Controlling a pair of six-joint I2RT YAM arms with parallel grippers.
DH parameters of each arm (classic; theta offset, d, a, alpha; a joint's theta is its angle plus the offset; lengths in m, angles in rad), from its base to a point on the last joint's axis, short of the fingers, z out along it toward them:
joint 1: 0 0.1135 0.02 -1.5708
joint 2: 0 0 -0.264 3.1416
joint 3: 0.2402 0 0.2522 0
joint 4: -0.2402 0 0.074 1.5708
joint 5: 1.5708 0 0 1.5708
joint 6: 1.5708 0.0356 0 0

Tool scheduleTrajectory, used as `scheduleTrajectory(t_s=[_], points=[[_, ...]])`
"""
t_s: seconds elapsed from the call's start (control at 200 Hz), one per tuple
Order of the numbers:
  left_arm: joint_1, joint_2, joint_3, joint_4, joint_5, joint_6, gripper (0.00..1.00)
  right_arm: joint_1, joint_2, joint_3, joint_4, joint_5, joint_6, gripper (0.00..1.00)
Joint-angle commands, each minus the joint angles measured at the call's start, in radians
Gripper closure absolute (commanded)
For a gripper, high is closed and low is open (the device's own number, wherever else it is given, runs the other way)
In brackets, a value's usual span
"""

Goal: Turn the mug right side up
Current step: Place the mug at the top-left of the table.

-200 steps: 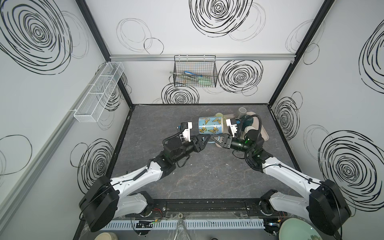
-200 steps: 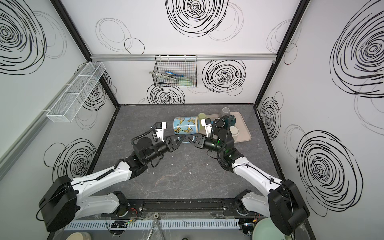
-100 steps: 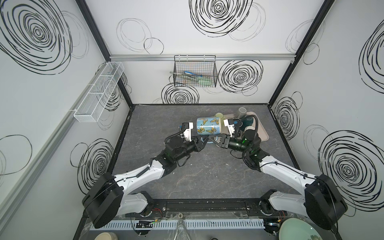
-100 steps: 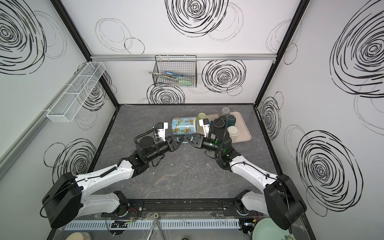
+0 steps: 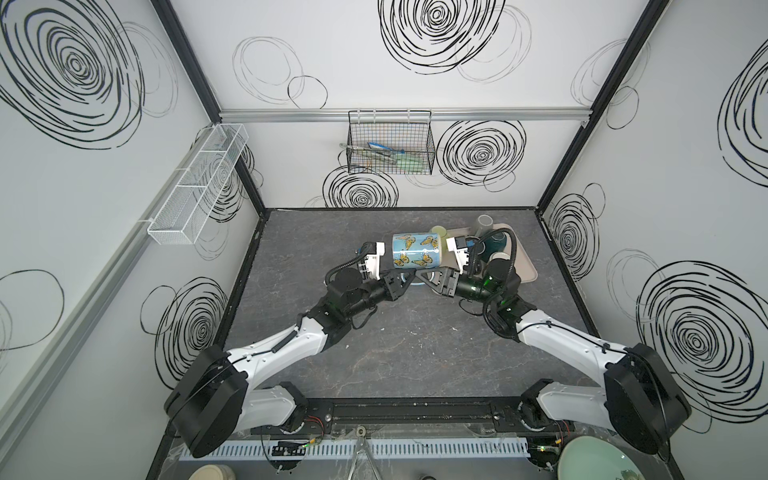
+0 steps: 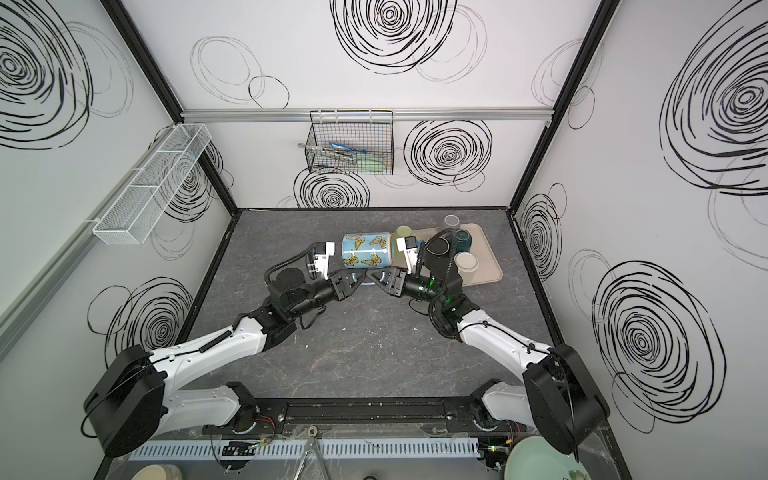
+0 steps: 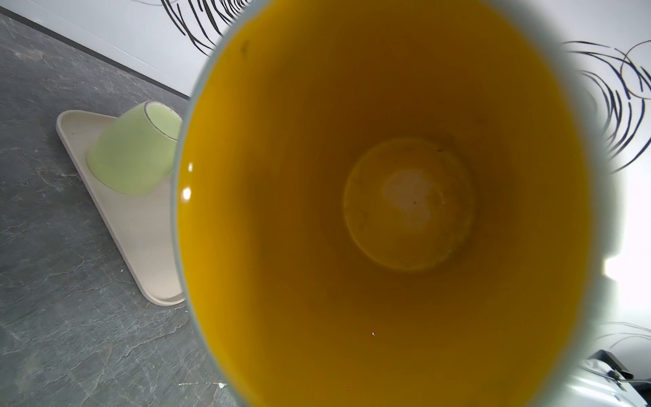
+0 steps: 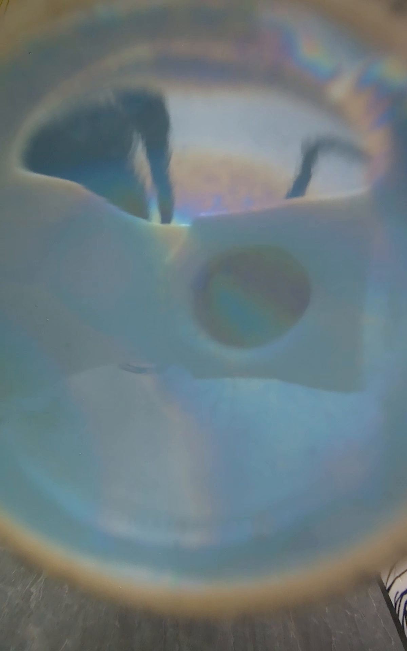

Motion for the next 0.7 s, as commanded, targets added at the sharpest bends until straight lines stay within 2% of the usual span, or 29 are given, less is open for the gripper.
scheduleTrajectory(t_s=[0.0,0.075,0.125,0.135,0.295,0.45,0.69], points=[[-0.024,-0.019,0.037,0.148,0.087,0.062,0.86,0.030,0.014,0.049,0.016,-0.026,-0.023,0.91],[-0.025,-0.024,0.028,0.144,0.086,0.063,0.88,0.029,0.017,0.054,-0.020,-0.015,-0.051,0.89],[-0.026,-0.024,0.025,0.141,0.086,0.067,0.95,0.029,0.021,0.058,-0.047,-0.005,-0.069,0.89],[-0.025,-0.024,0.025,0.142,0.086,0.067,1.00,0.029,0.022,0.059,-0.053,-0.003,-0.072,0.89],[-0.017,-0.026,0.038,0.106,0.082,0.062,1.00,0.026,0.024,0.042,-0.069,0.007,-0.095,0.88],[-0.002,-0.056,0.074,0.057,0.104,0.140,1.00,0.028,0.023,0.034,-0.115,0.041,-0.143,0.87],[-0.010,-0.063,0.100,-0.019,0.049,0.168,1.00,0.026,0.060,0.036,-0.093,0.011,-0.138,0.84]])
